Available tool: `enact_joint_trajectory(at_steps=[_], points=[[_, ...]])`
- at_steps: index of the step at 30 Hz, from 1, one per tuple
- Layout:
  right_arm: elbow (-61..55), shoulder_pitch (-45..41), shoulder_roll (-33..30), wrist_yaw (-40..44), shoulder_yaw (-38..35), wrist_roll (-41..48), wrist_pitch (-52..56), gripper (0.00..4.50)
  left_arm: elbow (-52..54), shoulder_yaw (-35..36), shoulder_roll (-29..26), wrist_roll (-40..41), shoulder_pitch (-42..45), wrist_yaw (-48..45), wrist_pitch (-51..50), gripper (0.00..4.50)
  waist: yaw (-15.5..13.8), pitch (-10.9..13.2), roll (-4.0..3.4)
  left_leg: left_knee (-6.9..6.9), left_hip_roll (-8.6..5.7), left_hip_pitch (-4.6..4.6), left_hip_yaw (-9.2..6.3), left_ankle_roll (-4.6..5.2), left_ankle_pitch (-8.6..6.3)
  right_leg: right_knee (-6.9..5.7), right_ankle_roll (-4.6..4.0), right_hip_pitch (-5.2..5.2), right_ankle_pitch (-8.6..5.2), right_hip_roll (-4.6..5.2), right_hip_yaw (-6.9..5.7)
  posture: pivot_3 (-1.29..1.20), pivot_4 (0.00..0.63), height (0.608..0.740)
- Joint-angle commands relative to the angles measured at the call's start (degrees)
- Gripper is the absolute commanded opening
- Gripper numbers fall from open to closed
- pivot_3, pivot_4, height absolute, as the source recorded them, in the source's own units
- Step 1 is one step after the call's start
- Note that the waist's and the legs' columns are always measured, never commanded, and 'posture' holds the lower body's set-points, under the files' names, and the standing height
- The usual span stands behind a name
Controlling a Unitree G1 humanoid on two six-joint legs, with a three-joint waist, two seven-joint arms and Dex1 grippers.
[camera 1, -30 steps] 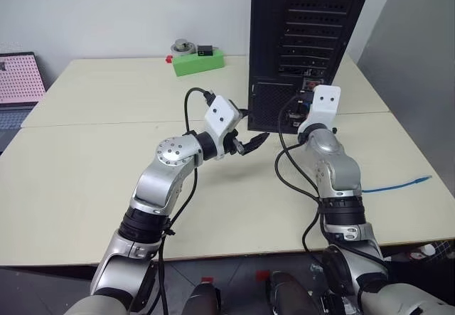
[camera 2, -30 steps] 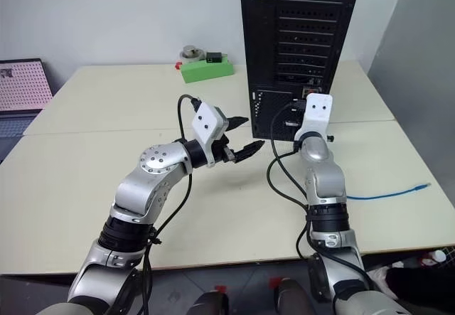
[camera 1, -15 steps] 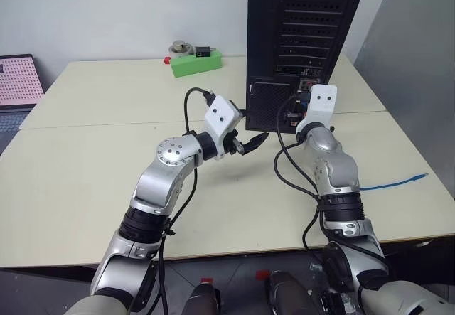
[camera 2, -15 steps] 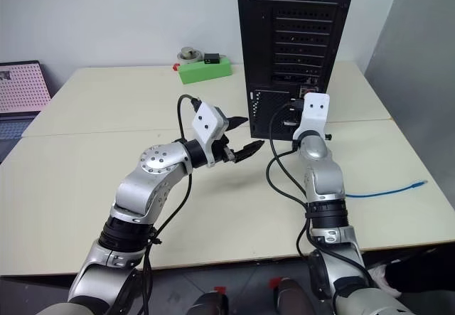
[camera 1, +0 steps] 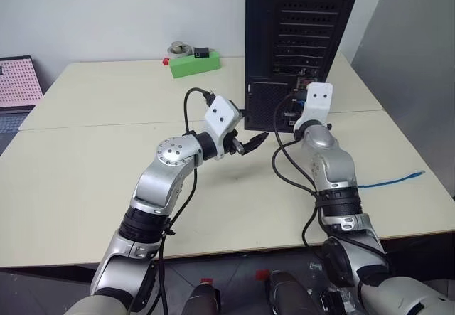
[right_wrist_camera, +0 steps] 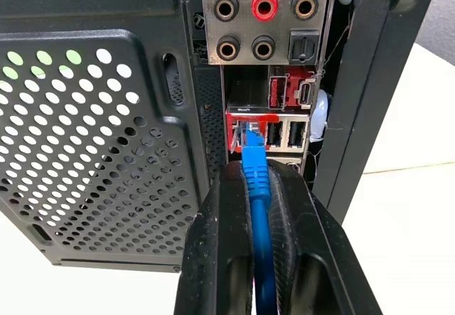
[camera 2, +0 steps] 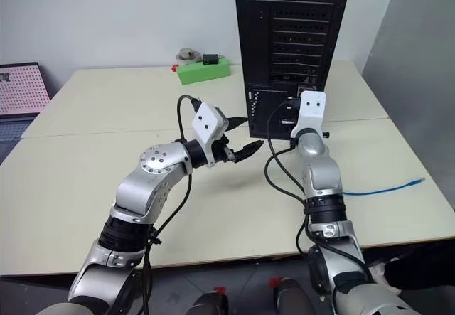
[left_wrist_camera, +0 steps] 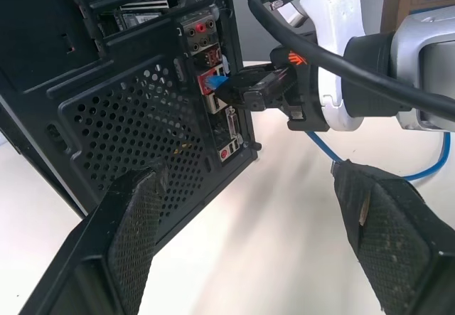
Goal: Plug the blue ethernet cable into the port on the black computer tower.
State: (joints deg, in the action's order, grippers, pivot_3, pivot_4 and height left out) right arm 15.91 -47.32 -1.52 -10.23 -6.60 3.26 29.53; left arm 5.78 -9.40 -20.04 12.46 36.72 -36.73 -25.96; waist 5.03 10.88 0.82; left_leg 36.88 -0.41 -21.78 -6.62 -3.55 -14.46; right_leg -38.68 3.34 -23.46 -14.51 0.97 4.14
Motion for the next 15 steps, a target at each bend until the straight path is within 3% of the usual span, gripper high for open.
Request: enact_joint_trajectory(at_steps=[1,15], points=[[-0.1,-3.8,-0.1,-1.2,0.0,-1.0,-3.1,0.02,0.6,1.1,0.0,-0.5,1.5,0.6,0.6,3.92,0.0,0.0,0.00,0.00,0.00,0.00,0.01,0.02,0.01,0.01,0.01,0.00,0.02,0.00,0.01,0.00,0.150,0.740],[2.7,-5.1,0.3,-2.4,-0.8,0.3,-3.9,0.02,0.3,1.2,-0.1,-0.7,1.4,0.9,0.9,3.92,0.0,0.0,0.00,0.00,0.00,-0.06,0.10,0.18,0.11,0.17,0.06,-0.04,0.20,0.00,0.09,0.00,0.150,0.740]])
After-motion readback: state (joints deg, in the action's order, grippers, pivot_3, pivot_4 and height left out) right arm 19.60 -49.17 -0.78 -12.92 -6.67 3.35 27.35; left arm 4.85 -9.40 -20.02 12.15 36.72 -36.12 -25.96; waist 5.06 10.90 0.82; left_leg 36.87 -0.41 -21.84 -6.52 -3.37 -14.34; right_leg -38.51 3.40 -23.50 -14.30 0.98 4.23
